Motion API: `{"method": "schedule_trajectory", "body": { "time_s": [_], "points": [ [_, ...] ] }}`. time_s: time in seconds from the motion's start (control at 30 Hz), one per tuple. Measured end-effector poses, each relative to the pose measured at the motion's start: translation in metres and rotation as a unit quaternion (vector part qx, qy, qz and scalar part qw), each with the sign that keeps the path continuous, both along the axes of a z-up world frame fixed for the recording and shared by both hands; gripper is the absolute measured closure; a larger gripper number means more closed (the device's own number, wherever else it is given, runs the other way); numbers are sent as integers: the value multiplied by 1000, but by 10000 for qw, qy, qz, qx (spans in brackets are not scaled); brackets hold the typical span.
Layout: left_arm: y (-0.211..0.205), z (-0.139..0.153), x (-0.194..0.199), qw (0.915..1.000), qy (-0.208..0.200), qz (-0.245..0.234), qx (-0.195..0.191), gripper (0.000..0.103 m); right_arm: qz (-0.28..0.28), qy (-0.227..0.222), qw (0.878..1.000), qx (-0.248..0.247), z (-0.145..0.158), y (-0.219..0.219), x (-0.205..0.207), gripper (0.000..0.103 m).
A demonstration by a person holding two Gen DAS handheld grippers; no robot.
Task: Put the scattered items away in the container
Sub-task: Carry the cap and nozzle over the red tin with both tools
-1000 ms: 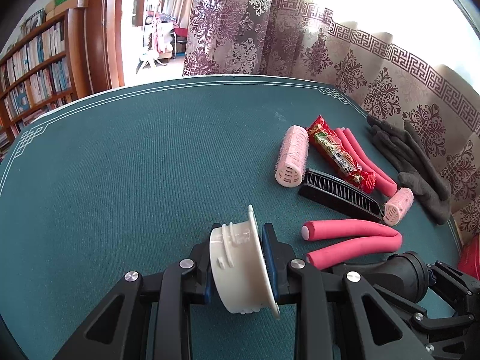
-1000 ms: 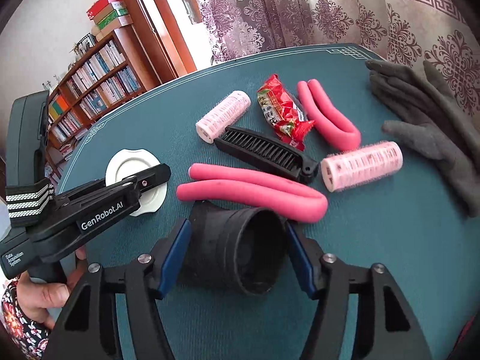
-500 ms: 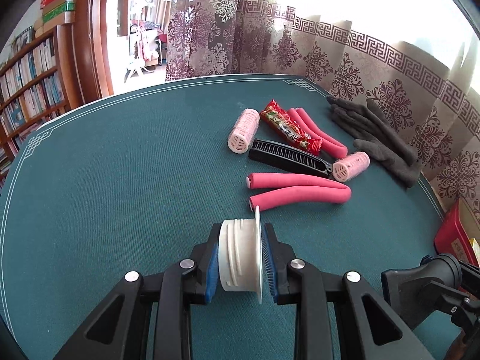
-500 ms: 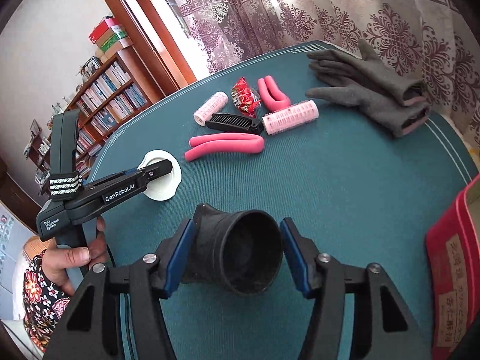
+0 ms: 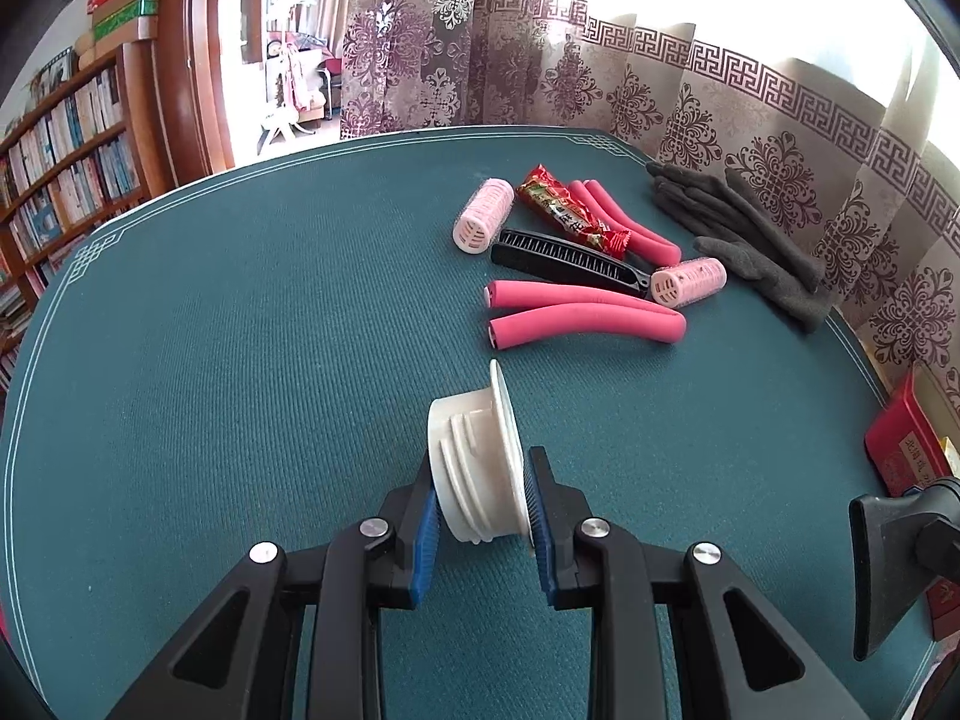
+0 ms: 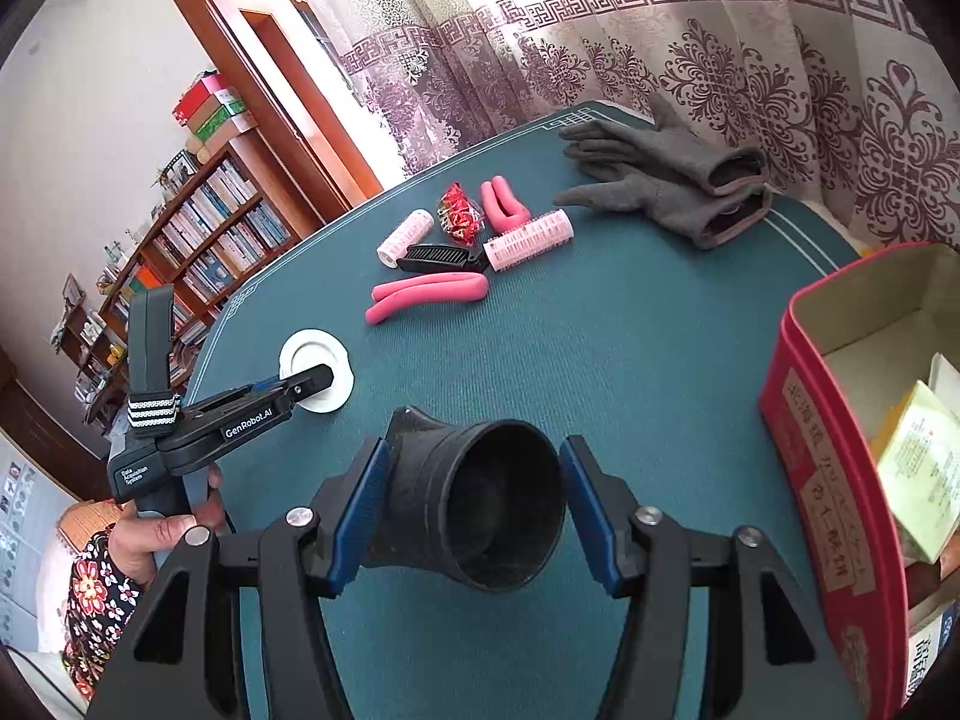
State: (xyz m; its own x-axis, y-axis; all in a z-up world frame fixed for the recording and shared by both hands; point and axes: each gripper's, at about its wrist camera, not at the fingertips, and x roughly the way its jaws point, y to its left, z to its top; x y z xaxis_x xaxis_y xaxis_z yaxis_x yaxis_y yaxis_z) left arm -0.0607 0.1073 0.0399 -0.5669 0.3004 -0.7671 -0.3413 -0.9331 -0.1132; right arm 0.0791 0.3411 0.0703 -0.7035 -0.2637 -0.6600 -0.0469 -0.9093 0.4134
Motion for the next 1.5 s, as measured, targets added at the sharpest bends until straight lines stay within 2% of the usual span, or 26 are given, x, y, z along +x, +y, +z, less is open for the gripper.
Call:
{"method": "schedule_trajectory", "body": {
  "time_s": [0.1, 0.4, 0.77, 0.93, 1.13, 1.23, 1.5],
  "points": [
    [-3, 3, 3, 9999, -9, 33, 125, 80, -33, 62, 10000, -34, 4, 1, 6, 40],
    [4, 28, 24, 9993, 218, -61, 287, 81, -135, 384, 9992, -61, 26, 9, 27, 40],
    [61, 64, 63, 9943, 457, -856, 432, 81, -836, 681, 9941, -82, 47, 58, 73, 40],
    [102, 77, 85, 9880, 540, -1367, 486, 81, -1445, 793, 9863, 70, 54, 93, 107, 40],
    [155, 90, 110, 9770, 613, -1973, 532, 81, -2225, 814, 9714, 146, 55, 136, 142, 40],
    [181, 95, 120, 9712, 626, -2236, 532, 81, -2584, 778, 9623, 344, 56, 150, 153, 40],
    [240, 100, 139, 9581, 655, -2748, 464, 81, -2847, 725, 9530, 740, 51, 163, 162, 40]
  ]
}}
